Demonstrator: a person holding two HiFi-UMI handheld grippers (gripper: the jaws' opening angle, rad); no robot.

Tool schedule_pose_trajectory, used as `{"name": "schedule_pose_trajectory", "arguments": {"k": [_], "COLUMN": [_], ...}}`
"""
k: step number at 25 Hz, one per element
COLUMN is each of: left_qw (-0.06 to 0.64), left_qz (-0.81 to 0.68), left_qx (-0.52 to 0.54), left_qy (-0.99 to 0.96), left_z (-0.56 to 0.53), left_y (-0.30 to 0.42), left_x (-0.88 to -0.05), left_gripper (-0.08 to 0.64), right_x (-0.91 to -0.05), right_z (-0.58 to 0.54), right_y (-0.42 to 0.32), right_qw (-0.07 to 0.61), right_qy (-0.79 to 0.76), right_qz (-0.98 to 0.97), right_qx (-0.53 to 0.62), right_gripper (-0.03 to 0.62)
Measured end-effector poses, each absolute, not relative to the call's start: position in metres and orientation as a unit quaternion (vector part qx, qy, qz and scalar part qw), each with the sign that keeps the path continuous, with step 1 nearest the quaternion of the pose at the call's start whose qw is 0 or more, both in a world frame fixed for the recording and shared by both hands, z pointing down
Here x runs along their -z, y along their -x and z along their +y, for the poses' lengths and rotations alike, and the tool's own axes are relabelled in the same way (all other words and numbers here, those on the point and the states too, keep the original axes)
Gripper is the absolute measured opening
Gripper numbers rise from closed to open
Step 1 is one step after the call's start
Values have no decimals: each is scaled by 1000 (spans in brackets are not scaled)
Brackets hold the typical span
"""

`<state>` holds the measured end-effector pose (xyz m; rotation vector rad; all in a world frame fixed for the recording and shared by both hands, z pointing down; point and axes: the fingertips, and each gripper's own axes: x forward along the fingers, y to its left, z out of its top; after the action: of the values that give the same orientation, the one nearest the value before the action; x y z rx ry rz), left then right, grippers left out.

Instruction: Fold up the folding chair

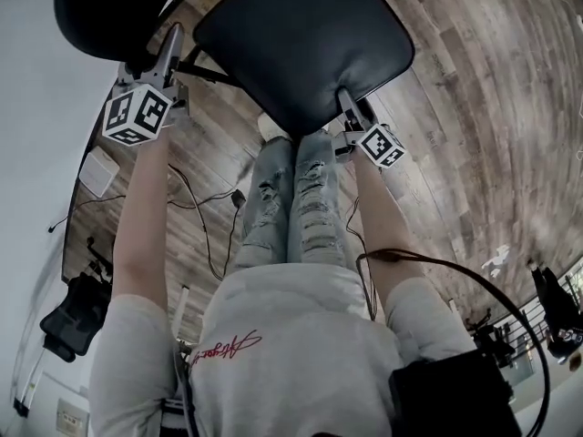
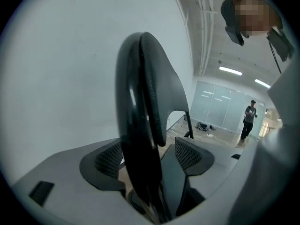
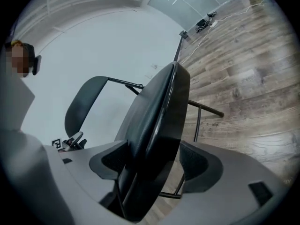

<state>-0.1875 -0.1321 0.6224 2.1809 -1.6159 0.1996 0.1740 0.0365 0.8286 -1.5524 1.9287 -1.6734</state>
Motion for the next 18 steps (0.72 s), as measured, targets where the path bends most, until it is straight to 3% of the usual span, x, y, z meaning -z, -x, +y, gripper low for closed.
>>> {"name": "schedule_pose_trajectory", "arguments": {"k": [4,10,12,18], "left_qw": [172,192,202,196], "left_qz": [-600,-624,-618,-578], "left_qx": [-78,5,14,27], "left_qy": [-777,-757,-760,-792], "left_z": [-146,-150,-150,-145], "left_y": [186,194,196,184], "left_x": [-621,-610,-608,-596], "left_gripper": [348,340,212,175], "right_x": [-826,-829,-831,-818], "right_z": [31,8,2,-3], "right_y": [-169,-150,-145,-145], "right_qw": [144,222,215,200], "right_qy": [470,384,409,422], "right_qz": [662,646,627,616], "right_qx": [566,621,627,634], "right_gripper": [318,313,310,305]}}
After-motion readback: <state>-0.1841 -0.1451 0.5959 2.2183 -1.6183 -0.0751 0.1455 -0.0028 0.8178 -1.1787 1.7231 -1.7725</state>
